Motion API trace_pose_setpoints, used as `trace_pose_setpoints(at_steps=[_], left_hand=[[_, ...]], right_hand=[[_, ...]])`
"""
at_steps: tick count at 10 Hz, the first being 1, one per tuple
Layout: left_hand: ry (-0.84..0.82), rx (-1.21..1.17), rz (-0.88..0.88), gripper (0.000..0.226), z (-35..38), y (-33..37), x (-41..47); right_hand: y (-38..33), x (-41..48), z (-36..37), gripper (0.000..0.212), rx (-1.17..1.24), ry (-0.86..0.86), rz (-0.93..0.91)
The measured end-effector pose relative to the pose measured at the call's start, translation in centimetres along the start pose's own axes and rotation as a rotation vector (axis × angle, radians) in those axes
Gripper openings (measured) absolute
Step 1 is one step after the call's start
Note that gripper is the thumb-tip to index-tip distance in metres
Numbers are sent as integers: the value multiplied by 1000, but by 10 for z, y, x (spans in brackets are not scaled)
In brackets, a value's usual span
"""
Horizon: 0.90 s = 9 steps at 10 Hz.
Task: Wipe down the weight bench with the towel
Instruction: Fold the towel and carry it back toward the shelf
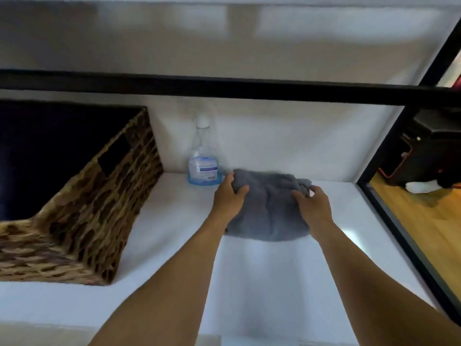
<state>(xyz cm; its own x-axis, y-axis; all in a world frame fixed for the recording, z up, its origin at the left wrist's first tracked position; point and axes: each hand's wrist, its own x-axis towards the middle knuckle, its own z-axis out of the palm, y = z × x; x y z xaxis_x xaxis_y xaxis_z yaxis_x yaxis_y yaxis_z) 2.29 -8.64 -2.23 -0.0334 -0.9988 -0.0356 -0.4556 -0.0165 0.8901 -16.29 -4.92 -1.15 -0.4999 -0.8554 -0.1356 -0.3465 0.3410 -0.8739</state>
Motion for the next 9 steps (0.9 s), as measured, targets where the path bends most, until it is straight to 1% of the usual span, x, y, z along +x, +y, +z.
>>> trace_pose_setpoints(at_steps=[1, 2, 3, 4, 5, 6, 7, 8, 9], left_hand=[[-51, 359, 119, 61, 10, -9, 12], [-80, 560, 171, 50, 26, -17, 6], [4, 368, 100, 42, 28, -18, 11], [-16, 586, 30, 41, 24, -9, 14], [-57, 831, 183, 51, 26, -2, 6], [-161, 862, 224, 64, 31, -15, 11], [-163, 895, 199, 90, 29, -19, 16], [-190, 880, 164, 71, 26, -16, 14], [-149, 763, 176, 59, 10, 4, -11]], right_hand=[[6, 14, 11, 53, -280, 49, -130], [19, 14, 24, 47, -450, 78, -168], [18, 22, 30, 42, -399, 73, -211], [12, 29, 30, 41, -473, 69, -264], [8, 21, 32, 41, -646, 84, -385], [16, 22, 39, 49, -761, 21, -495], [24, 34, 40, 45, -727, -51, -391], [19, 28, 35, 41, -723, -52, -429], [-3, -1, 14, 36, -635, 3, -424]])
